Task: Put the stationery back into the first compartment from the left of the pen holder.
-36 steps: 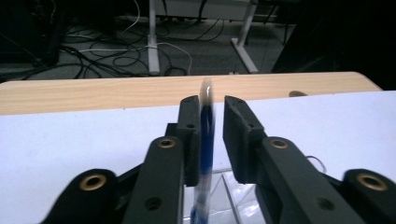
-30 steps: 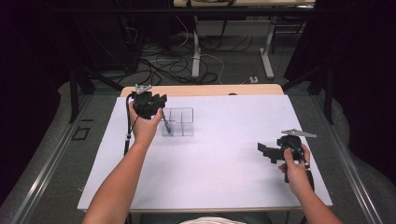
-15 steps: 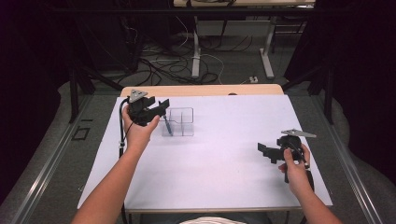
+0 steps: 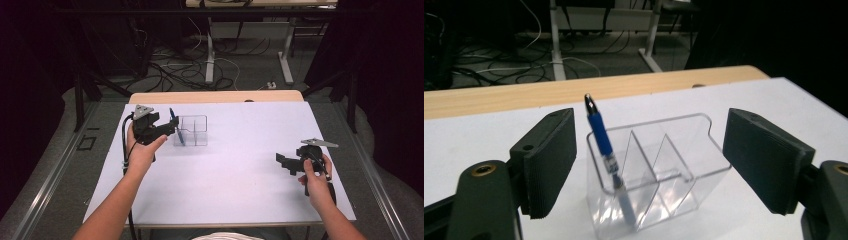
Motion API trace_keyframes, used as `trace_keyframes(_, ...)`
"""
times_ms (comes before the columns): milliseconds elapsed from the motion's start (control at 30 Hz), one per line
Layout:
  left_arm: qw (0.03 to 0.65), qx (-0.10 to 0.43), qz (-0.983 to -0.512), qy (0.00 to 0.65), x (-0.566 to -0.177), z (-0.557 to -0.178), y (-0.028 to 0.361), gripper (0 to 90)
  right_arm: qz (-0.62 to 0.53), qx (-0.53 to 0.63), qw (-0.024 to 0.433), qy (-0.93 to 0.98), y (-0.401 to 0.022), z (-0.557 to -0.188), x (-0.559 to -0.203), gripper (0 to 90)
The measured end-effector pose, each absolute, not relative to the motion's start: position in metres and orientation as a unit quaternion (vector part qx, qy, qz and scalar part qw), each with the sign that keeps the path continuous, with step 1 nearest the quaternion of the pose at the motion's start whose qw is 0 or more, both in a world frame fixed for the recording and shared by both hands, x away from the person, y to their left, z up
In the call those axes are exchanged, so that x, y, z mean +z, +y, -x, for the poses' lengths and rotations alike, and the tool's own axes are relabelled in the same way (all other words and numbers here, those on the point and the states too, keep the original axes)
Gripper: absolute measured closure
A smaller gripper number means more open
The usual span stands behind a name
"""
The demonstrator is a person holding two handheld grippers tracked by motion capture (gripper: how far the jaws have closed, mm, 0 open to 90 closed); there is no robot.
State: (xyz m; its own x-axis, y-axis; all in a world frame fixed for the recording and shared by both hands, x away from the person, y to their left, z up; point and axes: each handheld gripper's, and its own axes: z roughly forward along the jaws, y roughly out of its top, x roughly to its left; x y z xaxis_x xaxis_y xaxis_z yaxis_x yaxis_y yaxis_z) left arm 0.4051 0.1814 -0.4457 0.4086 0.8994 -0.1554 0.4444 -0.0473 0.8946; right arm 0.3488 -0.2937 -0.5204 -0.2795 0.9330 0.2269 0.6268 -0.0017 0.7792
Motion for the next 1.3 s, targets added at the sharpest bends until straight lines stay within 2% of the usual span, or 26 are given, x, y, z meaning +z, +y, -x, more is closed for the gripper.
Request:
trace_keyframes(333,0.452,0.243,-0.696,0.503,-0.458,-0.387,0.194,23.3,-0.572,0.417,0.185,0.681,-0.293,-0.348,-0.520,12.1)
trace_keyframes(867,0.420,0.210,-0.704,0.533,-0.487,-0.372,0.222,25.2,-0.571,0.418,0.186,0.681,-0.293,-0.348,-0.520,12.2)
trace_keyframes(1300,0.408,0.205,-0.712,0.534,-0.501,-0.368,0.232,10.6,-0.563,0.417,0.190,0.687,-0.293,-0.349,-0.520,12.3)
